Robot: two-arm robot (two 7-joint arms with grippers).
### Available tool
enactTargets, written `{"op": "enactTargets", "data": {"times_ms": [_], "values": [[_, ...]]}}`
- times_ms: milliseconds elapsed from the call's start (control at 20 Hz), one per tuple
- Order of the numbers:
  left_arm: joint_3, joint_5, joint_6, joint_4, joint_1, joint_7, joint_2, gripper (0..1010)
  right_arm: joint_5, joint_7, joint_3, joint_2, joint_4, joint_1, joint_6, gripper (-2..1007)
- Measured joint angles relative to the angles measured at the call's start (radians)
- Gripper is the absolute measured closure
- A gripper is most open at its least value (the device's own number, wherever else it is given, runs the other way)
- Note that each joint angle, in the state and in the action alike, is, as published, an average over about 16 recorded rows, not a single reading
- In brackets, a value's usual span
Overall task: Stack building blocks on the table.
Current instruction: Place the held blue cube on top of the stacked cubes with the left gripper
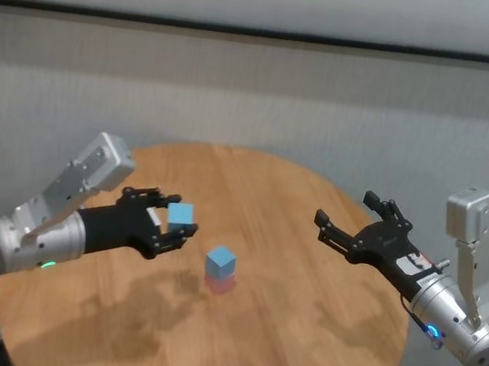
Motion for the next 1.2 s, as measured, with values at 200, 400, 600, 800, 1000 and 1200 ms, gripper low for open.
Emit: {"op": "enactTargets", "data": {"times_ms": [200,400,600,800,1000,1200], "values": [[0.022,0.007,-0.005,0.005,-0.026,-0.009,-0.014,469,0.0,0.0,0.0,0.0,0.0,0.0,0.0,0],[0.043,0.012,-0.013,0.028,-0.049,-0.016,-0.032,469,0.0,0.0,0.0,0.0,0.0,0.0,0.0,1],[0.06,0.014,-0.02,0.064,-0.069,-0.021,-0.054,469,0.0,0.0,0.0,0.0,0.0,0.0,0.0,1],[0.072,0.012,-0.025,0.102,-0.086,-0.026,-0.076,469,0.0,0.0,0.0,0.0,0.0,0.0,0.0,1],[0.078,0.007,-0.027,0.142,-0.102,-0.03,-0.097,469,0.0,0.0,0.0,0.0,0.0,0.0,0.0,1],[0.082,-0.001,-0.026,0.183,-0.117,-0.035,-0.12,469,0.0,0.0,0.0,0.0,0.0,0.0,0.0,0]]}}
